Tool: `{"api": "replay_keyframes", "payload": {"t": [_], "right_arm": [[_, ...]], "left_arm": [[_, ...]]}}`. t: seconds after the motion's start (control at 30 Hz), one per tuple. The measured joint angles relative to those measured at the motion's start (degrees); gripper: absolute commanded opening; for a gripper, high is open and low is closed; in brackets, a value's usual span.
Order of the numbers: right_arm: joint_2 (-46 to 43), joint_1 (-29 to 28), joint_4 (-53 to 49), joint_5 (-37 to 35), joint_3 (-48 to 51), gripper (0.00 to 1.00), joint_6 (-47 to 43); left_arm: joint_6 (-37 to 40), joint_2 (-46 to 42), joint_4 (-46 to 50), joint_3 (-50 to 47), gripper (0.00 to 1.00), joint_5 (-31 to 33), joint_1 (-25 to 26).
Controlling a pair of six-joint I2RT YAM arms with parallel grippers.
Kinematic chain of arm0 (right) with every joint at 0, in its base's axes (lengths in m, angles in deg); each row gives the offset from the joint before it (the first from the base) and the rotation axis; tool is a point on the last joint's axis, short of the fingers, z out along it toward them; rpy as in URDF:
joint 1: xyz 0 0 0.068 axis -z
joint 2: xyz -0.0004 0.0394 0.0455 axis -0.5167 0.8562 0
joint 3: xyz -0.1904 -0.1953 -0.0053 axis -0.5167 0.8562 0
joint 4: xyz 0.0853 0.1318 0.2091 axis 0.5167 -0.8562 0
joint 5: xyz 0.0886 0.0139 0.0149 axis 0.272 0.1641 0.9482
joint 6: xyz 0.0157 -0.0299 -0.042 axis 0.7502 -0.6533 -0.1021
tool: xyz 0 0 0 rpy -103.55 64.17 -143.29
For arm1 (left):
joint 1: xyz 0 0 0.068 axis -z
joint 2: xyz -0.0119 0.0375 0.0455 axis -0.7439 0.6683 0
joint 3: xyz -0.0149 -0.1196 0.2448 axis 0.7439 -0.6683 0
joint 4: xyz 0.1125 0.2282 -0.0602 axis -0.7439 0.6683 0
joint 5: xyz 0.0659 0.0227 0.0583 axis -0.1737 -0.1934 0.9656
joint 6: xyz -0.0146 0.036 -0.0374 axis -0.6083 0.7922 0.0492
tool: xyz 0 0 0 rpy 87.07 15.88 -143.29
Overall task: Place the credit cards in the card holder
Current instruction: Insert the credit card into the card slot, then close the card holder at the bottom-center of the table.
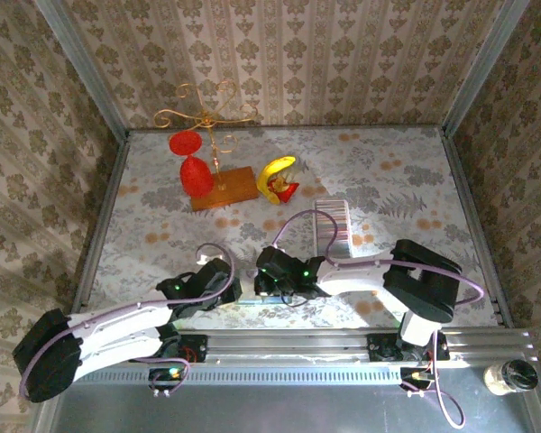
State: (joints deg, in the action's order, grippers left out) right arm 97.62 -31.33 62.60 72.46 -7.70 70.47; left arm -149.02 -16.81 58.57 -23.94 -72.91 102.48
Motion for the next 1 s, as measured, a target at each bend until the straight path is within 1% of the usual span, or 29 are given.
{"api": "replay_keyframes", "payload": {"t": [0.07, 0.13, 0.17, 0.2, 0.3, 0.37, 0.47, 0.53, 0.6, 0.77, 0.93, 1.0], "right_arm": [[-3.17, 0.00, -2.05, -1.29, 0.46, 0.00, -0.44], [-6.14, -0.04, -4.42, -2.97, 0.76, 0.00, -1.25], [-7.15, -0.04, -5.62, -3.82, 0.79, 0.02, -1.57], [-8.00, -0.04, -6.91, -4.66, 0.85, 0.05, -1.90], [-9.38, -0.04, -11.43, -7.78, 0.87, 0.23, -3.58], [-10.03, -0.04, -14.34, -9.92, 1.05, 0.32, -4.92], [-10.75, -0.04, -18.01, -12.52, 1.05, 0.38, -6.69], [-10.71, -0.09, -20.90, -14.10, 0.46, 0.40, -7.67], [-10.56, -0.09, -23.39, -15.47, -0.46, 0.45, -8.39], [-8.70, -0.09, -26.91, -17.49, -2.62, 0.45, -9.31], [-6.10, -0.09, -27.26, -17.53, -3.02, 0.45, -10.03], [-5.05, -0.09, -27.50, -17.53, -3.28, 0.43, -10.23]], "left_arm": [[-0.22, -2.47, 0.94, -0.11, 0.42, 0.31, 0.00], [-0.39, -4.74, 1.66, -0.37, 0.47, 0.33, 0.00], [-0.50, -5.44, 1.84, -0.52, 0.49, 0.31, 0.00], [-0.57, -6.03, 1.86, -0.76, 0.51, 0.26, 0.00], [-0.61, -6.69, 1.73, -1.27, 0.56, -0.46, 0.00], [-0.55, -6.67, 1.53, -1.53, 0.58, -1.22, 0.00], [-0.50, -6.49, 0.98, -1.62, 0.59, -2.14, 0.00], [-0.48, -5.88, 0.31, -1.64, 0.59, -2.73, 0.00], [-0.50, -5.03, -0.50, -1.70, 0.59, -3.30, 0.00], [-0.31, -2.10, -2.32, -1.77, 0.58, -4.02, 0.02], [-0.02, -0.02, -2.60, -1.22, 0.55, -3.93, 0.00], [0.13, 0.59, -2.51, -0.96, 0.54, -3.82, 0.00]]}}
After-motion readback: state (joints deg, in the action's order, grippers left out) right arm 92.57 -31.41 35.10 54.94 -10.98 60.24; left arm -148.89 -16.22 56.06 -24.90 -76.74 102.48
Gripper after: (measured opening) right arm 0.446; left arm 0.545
